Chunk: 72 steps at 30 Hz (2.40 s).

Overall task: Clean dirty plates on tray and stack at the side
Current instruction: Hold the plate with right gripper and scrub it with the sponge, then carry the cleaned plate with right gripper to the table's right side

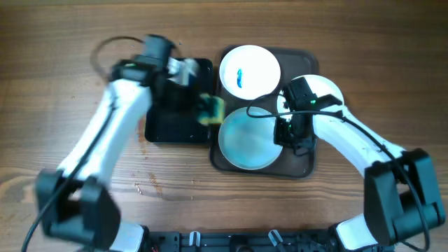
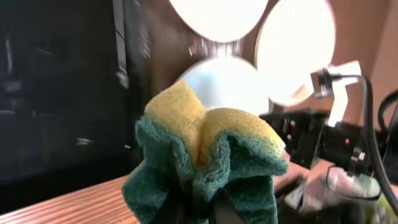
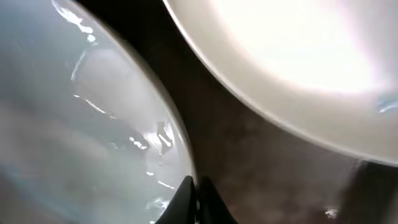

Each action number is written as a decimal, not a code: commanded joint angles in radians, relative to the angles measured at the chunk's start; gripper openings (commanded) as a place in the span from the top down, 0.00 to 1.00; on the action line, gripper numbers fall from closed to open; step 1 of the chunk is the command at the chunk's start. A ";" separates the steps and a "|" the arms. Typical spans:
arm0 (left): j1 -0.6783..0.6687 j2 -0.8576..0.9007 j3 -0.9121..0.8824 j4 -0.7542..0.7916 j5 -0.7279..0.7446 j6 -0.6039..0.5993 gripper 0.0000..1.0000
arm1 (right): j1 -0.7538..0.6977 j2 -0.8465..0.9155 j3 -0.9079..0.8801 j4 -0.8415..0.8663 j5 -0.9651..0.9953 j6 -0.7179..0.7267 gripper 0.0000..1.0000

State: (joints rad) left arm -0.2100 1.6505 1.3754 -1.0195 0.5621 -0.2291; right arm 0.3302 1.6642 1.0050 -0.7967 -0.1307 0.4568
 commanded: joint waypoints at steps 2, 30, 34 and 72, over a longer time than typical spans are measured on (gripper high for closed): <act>0.227 -0.071 0.014 -0.065 -0.085 0.017 0.96 | -0.001 -0.085 0.237 -0.126 0.093 -0.243 0.96; 0.409 -0.070 0.014 -0.086 -0.108 0.069 0.96 | 0.678 0.092 0.396 0.713 1.133 -0.995 0.96; 0.409 -0.070 0.014 -0.086 -0.108 0.069 0.96 | 0.704 0.092 0.396 0.734 1.144 -1.024 0.96; 0.409 -0.070 0.014 -0.097 -0.108 0.065 0.96 | -0.341 -0.184 0.411 0.154 -0.243 0.070 0.96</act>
State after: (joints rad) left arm 0.1928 1.5864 1.3819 -1.1183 0.4522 -0.1837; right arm 0.2543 1.5028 1.4105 -0.5396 -0.1741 0.4007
